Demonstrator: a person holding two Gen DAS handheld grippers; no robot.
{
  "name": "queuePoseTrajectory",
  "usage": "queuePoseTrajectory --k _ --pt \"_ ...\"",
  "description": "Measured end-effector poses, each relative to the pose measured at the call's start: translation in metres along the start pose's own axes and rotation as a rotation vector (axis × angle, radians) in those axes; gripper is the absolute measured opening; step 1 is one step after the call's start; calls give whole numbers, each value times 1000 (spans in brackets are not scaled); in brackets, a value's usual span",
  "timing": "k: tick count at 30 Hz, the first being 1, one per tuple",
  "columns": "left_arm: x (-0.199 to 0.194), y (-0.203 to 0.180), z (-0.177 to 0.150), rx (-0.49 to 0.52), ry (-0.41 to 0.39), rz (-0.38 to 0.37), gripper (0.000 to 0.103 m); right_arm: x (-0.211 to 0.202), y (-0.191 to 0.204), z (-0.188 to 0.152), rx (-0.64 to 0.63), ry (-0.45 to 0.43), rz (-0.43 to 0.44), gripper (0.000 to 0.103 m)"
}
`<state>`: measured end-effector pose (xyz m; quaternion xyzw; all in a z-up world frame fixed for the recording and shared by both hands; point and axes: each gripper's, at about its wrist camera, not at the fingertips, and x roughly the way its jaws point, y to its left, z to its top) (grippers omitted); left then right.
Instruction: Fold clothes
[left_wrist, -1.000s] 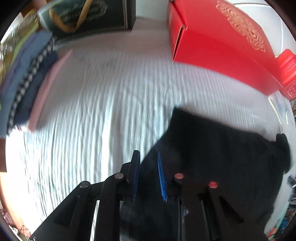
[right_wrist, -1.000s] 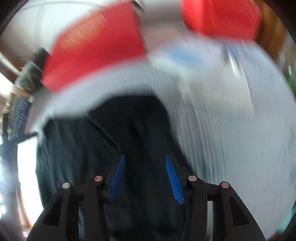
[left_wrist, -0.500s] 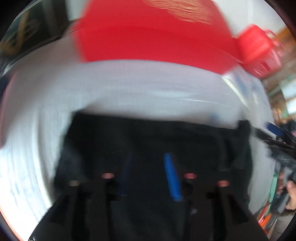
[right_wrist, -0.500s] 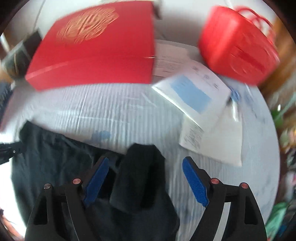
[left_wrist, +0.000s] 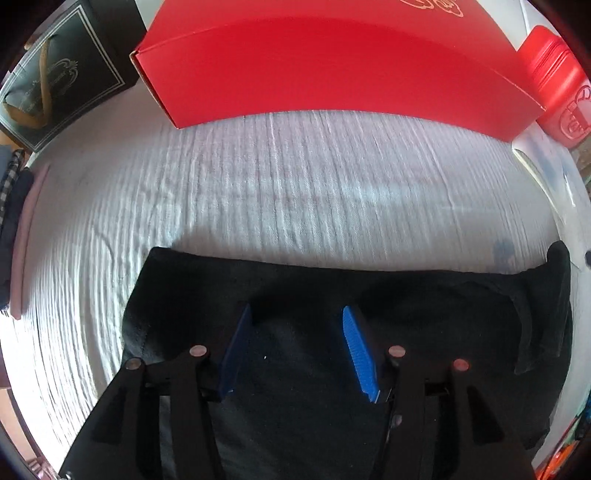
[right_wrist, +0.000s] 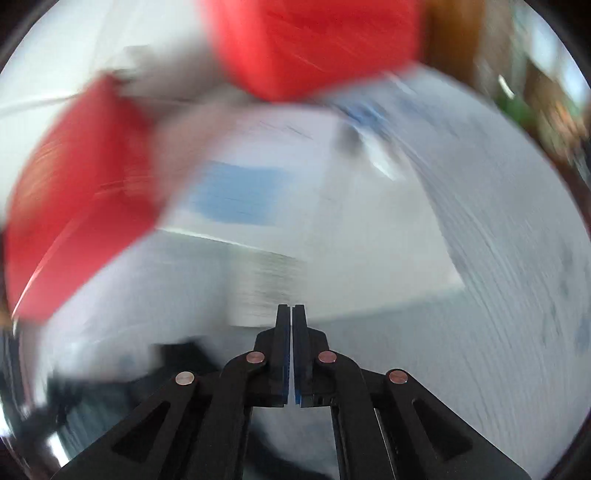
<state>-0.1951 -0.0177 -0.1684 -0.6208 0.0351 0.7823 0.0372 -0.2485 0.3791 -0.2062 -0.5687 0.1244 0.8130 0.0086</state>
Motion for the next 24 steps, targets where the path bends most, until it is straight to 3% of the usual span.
queuePoseTrajectory --k 2,4,6,10,14,16,19,22,24 --pt "-6 3 -1 5 1 2 51 1 -4 -3 -15 28 -2 10" --pt "-16 11 -1 -3 -18 15 51 -11 23 -15 -151 23 10 46" --pt "-29 25 -3 -13 -37 40 51 -19 54 -24 -269 9 3 71" --pt "-41 64 -9 -47 -28 73 51 -18 111 -33 -452 -23 -80 81" --pt "-35 88 -19 -63 -1 86 51 5 143 -33 -536 1 -161 79" --pt "-32 98 -27 -75 22 116 44 25 150 -37 -595 36 -234 9" --pt "-33 112 -41 -123 2 68 44 31 123 -19 -497 39 -233 3" --pt "-34 117 -53 -128 -8 65 44 22 49 13 -143 -34 -186 2" --pt "-36 120 -61 -126 -14 70 45 22 1 20 84 3 -39 3"
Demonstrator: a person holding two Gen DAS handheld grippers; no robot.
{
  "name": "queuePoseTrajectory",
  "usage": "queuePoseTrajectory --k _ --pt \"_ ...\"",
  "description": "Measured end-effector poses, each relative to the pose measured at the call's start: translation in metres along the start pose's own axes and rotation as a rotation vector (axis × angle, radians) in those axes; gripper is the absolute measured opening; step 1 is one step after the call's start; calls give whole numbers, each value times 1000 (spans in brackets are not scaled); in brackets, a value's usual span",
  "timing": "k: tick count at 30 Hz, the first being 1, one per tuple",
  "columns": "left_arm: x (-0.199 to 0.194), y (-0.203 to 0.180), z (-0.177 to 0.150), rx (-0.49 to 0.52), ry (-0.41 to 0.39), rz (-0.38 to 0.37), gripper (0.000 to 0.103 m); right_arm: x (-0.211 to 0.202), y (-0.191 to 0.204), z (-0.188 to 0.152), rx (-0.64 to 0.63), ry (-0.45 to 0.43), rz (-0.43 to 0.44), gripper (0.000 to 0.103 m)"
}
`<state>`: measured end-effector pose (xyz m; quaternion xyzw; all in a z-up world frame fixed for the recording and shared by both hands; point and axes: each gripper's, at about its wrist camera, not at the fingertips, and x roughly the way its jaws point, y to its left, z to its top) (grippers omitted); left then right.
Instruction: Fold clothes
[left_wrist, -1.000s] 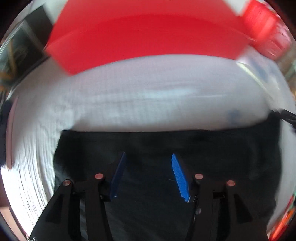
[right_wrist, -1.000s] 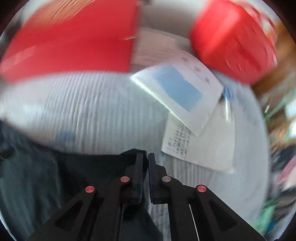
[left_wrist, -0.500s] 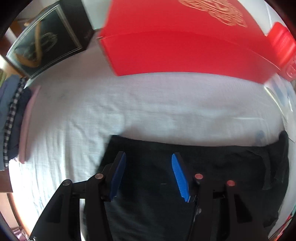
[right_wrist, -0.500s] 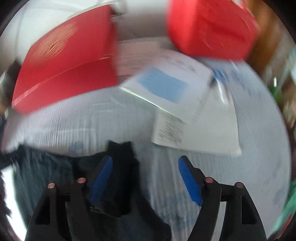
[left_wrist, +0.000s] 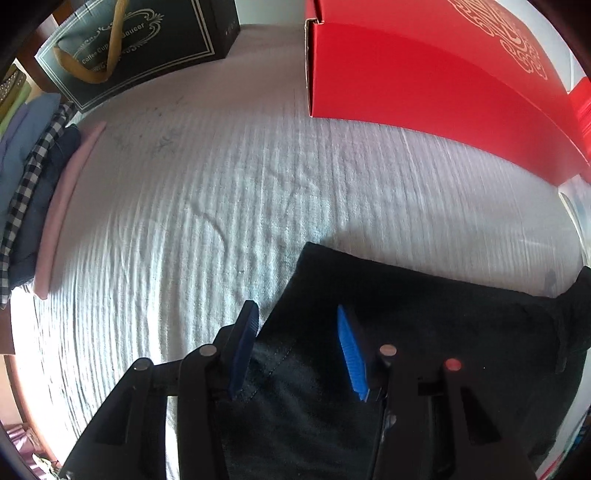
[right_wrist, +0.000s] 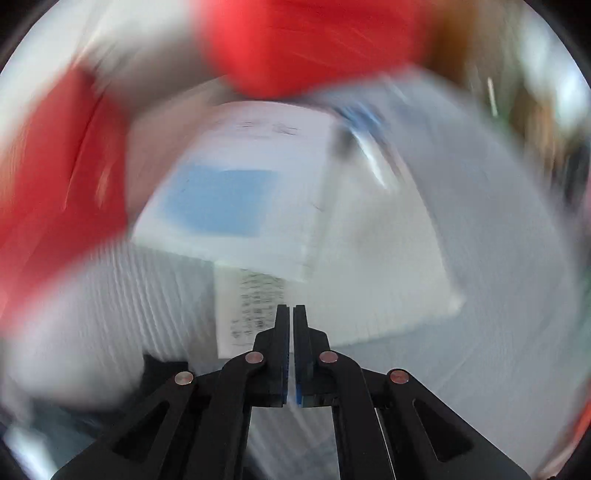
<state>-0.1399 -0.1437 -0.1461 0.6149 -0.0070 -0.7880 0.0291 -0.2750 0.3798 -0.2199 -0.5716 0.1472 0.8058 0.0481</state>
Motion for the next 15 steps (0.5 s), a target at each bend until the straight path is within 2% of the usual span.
queuePoseTrajectory --k 1,2,3,4,5,7,8,11,14,15 --pt "-1 2 -4 0 -2 0 46 -3 -10 -3 16 12 18 4" --pt "-1 5 -7 -2 0 -2 47 -9 -8 -9 -30 1 17 5" --pt "-3 9 -11 -5 7 3 51 -16 -5 -15 -81 -5 20 13" --pt "-5 13 -16 -8 13 7 53 -24 2 -25 -141 0 38 26" --pt "-7 17 -20 -11 19 12 53 -30 8 -31 -181 1 46 34" --pt "-12 21 -28 -19 27 11 53 -45 32 -49 -308 -29 20 71" --pt "-17 19 -34 -23 24 -12 53 -51 45 -58 -366 -45 12 75" --pt "-19 -18 -36 -4 25 -141 53 -65 75 -87 -500 -81 2 77" --pt "-35 -51 -53 54 29 -279 53 -69 84 -96 -504 -77 31 76" --pt "-36 -67 -60 76 34 -317 53 -69 82 -95 -493 -70 38 62"
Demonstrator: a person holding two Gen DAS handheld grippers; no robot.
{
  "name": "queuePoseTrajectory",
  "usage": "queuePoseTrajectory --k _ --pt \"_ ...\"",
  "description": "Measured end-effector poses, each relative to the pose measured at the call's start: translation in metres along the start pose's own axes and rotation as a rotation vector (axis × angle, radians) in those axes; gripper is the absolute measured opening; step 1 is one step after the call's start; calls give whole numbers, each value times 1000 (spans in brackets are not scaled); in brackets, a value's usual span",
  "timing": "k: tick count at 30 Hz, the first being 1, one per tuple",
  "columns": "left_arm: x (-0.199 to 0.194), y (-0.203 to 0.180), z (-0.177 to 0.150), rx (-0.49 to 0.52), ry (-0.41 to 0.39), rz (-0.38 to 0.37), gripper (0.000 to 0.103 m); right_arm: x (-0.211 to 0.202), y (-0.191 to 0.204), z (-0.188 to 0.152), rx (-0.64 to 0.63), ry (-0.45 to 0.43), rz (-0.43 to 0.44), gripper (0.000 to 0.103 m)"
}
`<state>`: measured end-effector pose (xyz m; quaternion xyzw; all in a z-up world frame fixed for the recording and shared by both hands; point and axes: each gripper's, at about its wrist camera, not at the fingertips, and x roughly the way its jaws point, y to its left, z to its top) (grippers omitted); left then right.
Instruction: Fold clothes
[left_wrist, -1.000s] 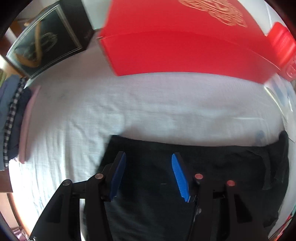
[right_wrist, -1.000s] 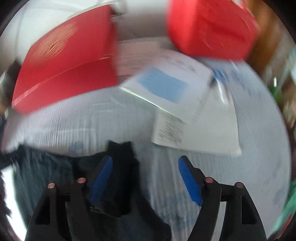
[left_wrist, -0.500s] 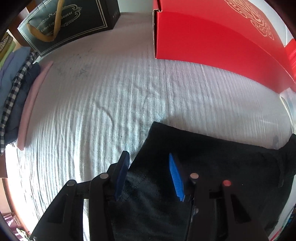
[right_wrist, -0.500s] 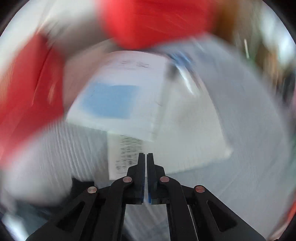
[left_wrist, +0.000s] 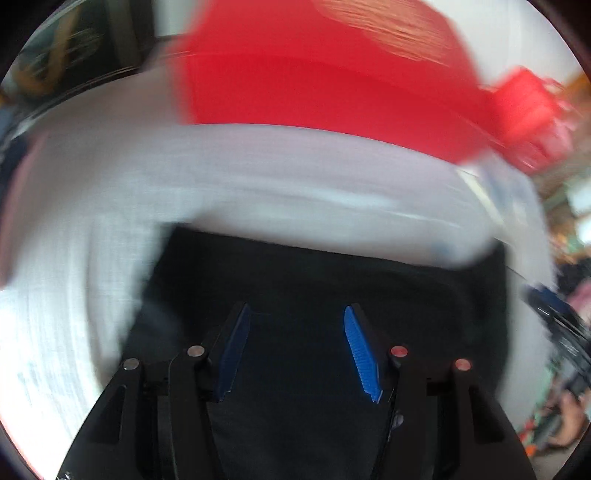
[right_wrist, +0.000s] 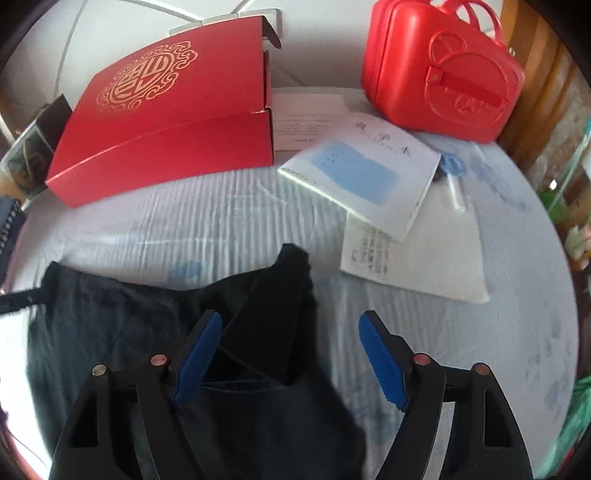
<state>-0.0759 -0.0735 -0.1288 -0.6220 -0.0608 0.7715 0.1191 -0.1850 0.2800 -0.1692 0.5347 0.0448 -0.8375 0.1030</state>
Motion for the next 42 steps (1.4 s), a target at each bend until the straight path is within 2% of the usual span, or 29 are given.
queuePoseTrajectory --k 1,2,3,6,8,10,11,12,14,17,18,21,23,25,27,29,30,32,35,37,38,39,40,41,42 --pt "6 -16 -3 23 8 -36 53 1 -5 0 15 5 2 39" --pt "24 -34 4 49 26 -57 53 1 -12 -1 31 15 14 30" --pt "42 -52 11 75 44 -77 53 2 -19 -3 47 21 22 25" --pt "93 -92 19 143 102 -106 53 -2 -42 -8 84 12 9 25" --pt "106 -120 22 169 127 -126 53 -4 -59 -16 114 20 18 28" --pt "131 -146 41 209 107 -112 49 -3 -73 -31 145 59 56 32" --pt "144 -159 46 239 91 -93 36 0 -78 -38 155 75 84 32" --pt "156 -168 52 279 101 -67 3 2 -81 -47 159 94 117 32" --pt "154 -161 58 328 112 17 3 10 -80 -68 150 143 169 32" --pt "136 -147 61 427 15 218 3 22 -76 -94 130 213 212 32" --pt "133 -141 61 436 22 223 3 25 -76 -99 115 221 187 31" --pt "123 -120 63 398 64 130 4 24 -78 -93 103 235 112 32" --pt "118 -112 62 374 75 88 5 10 -78 -72 117 175 101 33" --pt "115 -108 63 347 74 58 6 -8 -70 -47 114 105 92 41" --pt "124 -114 69 331 55 71 6 -26 -57 -20 101 40 98 46" --pt "128 -100 72 300 45 94 6 -35 -39 5 62 4 103 67" --pt "130 -93 74 285 40 105 6 -36 -30 15 31 -8 79 77" --pt "133 -72 79 244 32 144 6 -32 -13 37 -25 -14 26 78" --pt "136 -26 86 165 13 228 6 -11 3 52 -76 33 -10 78" --pt "137 2 89 121 12 262 6 8 9 47 -118 82 -47 78" --pt "137 19 88 91 15 283 6 18 13 44 -138 106 -66 76" --pt "137 35 88 65 19 301 6 28 15 41 -163 133 -87 50" --pt "138 50 87 40 23 317 6 39 15 37 -199 160 -119 6" --pt "139 63 86 15 29 321 8 45 9 41 -195 155 -151 6" --pt "136 70 86 3 18 317 8 47 -10 47 -119 136 -152 3"
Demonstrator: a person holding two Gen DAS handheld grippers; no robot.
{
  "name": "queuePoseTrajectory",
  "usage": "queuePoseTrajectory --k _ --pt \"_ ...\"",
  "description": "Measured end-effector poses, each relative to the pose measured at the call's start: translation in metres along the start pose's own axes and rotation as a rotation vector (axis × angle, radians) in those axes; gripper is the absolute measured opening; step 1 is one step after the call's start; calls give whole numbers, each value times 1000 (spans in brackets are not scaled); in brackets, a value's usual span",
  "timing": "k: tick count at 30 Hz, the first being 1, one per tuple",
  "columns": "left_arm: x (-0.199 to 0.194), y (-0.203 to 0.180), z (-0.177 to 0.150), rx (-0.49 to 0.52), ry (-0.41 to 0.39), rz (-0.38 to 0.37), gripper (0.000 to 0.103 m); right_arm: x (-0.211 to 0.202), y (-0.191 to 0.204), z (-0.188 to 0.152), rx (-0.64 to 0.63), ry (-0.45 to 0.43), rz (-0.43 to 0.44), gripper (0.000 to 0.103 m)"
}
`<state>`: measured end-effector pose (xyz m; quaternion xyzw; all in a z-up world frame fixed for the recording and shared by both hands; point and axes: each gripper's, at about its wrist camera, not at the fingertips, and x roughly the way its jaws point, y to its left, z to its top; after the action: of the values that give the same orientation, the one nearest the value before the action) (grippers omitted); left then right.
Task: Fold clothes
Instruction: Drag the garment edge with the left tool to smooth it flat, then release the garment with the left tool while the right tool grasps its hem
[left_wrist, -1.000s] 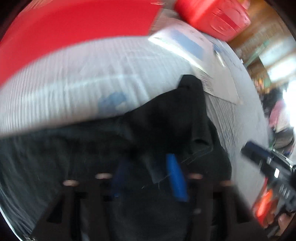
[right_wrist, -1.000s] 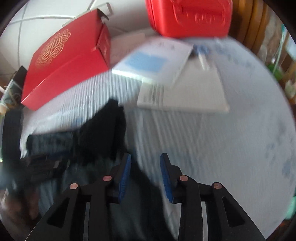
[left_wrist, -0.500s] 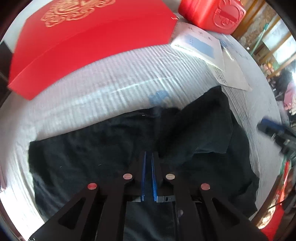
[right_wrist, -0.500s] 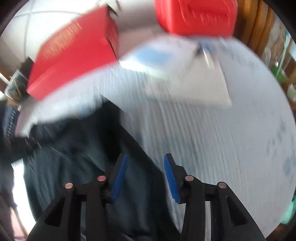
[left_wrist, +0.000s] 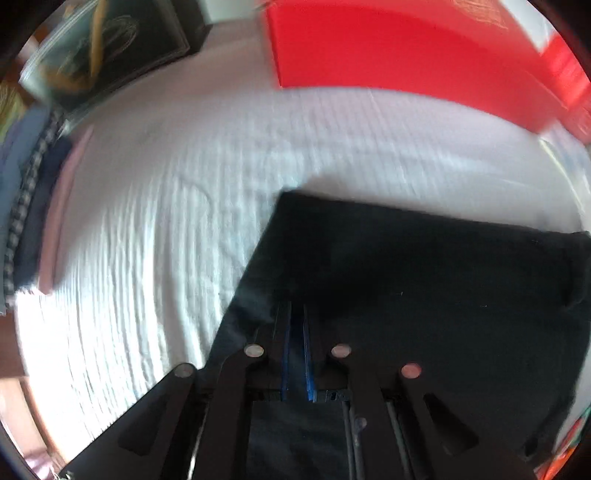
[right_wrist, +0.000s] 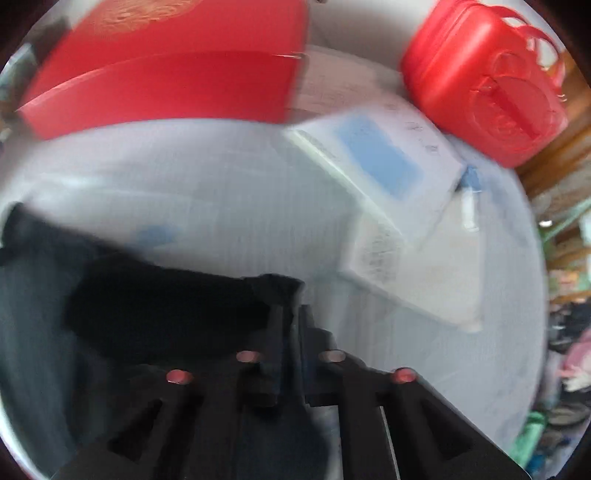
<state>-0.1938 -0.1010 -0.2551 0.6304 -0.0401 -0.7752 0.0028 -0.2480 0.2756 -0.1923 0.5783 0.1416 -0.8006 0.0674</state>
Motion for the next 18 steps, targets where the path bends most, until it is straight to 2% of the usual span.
queuePoseTrajectory --k 2,3,5,6,8,9,10,11,12,13,15,17,18 --pt "-2 13 -1 -25 -17 -9 8 8 -37 9 162 -16 45 3" --pt "-2 15 0 -23 -14 -12 8 10 -51 10 212 -20 25 6" --pt "-5 17 1 -19 -14 -14 8 9 -67 6 233 -18 -56 24" --pt "-7 18 1 -17 -16 -17 8 5 -71 1 251 -23 -10 35" --pt "-18 23 -5 -21 -34 -46 9 -15 -76 -16 270 -68 120 41" --pt "-24 24 -10 -18 -41 -65 18 -27 -72 -25 257 -98 166 45" --pt "-29 26 -15 -14 -49 -82 37 -40 -67 -36 237 -128 231 50" --pt "-35 26 -23 -3 -61 -87 52 -46 -60 -42 222 -138 294 53" --pt "-40 26 -30 7 -74 -92 80 -51 -54 -48 209 -146 354 55" --pt "-45 26 -38 18 -86 -96 96 -51 -48 -53 200 -143 396 56" --pt "-48 21 -53 42 -99 -102 97 -43 -36 -58 182 -117 396 56" --pt "-44 19 -65 42 -83 -112 97 -27 -26 -66 200 -49 369 53" --pt "-37 17 -71 45 -65 -109 97 -22 -22 -73 205 -24 361 45"
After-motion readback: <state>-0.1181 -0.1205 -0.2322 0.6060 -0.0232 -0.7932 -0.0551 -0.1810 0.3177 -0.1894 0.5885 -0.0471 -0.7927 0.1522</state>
